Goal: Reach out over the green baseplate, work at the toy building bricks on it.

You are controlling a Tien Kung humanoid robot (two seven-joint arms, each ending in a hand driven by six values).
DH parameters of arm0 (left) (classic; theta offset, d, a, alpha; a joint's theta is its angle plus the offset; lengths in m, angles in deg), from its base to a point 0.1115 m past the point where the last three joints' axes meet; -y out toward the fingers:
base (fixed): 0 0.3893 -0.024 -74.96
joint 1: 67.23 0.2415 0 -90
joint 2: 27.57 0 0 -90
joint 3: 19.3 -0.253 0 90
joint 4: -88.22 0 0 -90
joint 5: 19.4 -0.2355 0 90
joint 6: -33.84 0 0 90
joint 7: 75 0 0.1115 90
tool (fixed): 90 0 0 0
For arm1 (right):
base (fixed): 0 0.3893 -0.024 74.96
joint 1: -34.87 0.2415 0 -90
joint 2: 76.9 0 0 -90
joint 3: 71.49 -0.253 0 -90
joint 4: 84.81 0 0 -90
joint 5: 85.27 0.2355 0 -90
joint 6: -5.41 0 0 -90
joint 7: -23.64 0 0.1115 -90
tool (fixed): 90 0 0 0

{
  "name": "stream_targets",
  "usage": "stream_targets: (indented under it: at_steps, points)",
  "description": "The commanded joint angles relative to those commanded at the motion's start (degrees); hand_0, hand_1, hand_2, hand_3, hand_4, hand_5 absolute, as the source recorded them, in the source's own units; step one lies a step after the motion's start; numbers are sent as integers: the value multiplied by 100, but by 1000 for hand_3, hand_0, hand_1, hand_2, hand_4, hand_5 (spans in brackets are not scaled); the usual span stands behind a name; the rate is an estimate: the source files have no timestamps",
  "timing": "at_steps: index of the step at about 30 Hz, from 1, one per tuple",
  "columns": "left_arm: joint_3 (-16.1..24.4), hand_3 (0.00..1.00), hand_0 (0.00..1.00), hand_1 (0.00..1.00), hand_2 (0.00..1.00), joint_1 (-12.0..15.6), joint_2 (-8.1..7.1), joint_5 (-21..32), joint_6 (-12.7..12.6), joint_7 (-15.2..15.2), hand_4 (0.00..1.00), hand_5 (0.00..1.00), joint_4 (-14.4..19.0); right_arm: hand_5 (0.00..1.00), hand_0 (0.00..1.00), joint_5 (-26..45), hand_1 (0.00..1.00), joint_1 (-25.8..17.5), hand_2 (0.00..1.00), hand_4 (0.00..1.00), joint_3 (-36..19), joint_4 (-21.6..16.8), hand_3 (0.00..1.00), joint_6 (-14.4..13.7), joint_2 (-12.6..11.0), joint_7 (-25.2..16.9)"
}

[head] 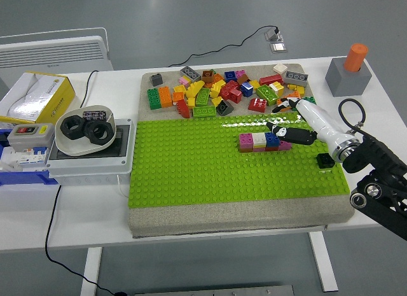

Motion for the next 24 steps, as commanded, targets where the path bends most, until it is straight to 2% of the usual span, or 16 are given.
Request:
stream_targets:
  at_steps: [1, 6, 7, 18, 19, 24]
  points:
    - [-9, 970, 640, 566, 740, -1, 1, 5, -6, -3, 998, 998, -2, 455, 774, 50, 762, -103, 808, 681, -108, -45, 679, -52, -42, -72]
    - [-32, 970, 640, 566, 740, -22, 5, 1, -37, -23, 998, 998, -14, 455, 774, 214, 762, -548, 808, 681, -563, -191, 679, -202, -216, -288]
    - [-29, 973, 640, 564, 740, -36, 3, -15, -40, -26, 998, 998, -17, 429, 753, 224, 743, -602, 791, 684, -623, -200, 677, -215, -239, -308]
    - [86, 973, 640, 565, 740, -307, -98, -309, -80, -2, 998, 998, -28, 400, 751, 201, 738, -974, 788, 693, -1205, -386, 680, -270, -556, -397]
    - [92, 973, 640, 564, 743, -308, -103, -324, -84, 2, 998, 998, -28, 306, 750, 193, 736, -1005, 784, 714, -1249, -402, 678, -268, -609, -390]
    - [129, 973, 640, 564, 743, -296, -118, -393, -97, 32, 998, 998, -20, 306, 750, 117, 736, -1135, 784, 714, -1378, -469, 678, -203, -869, -278]
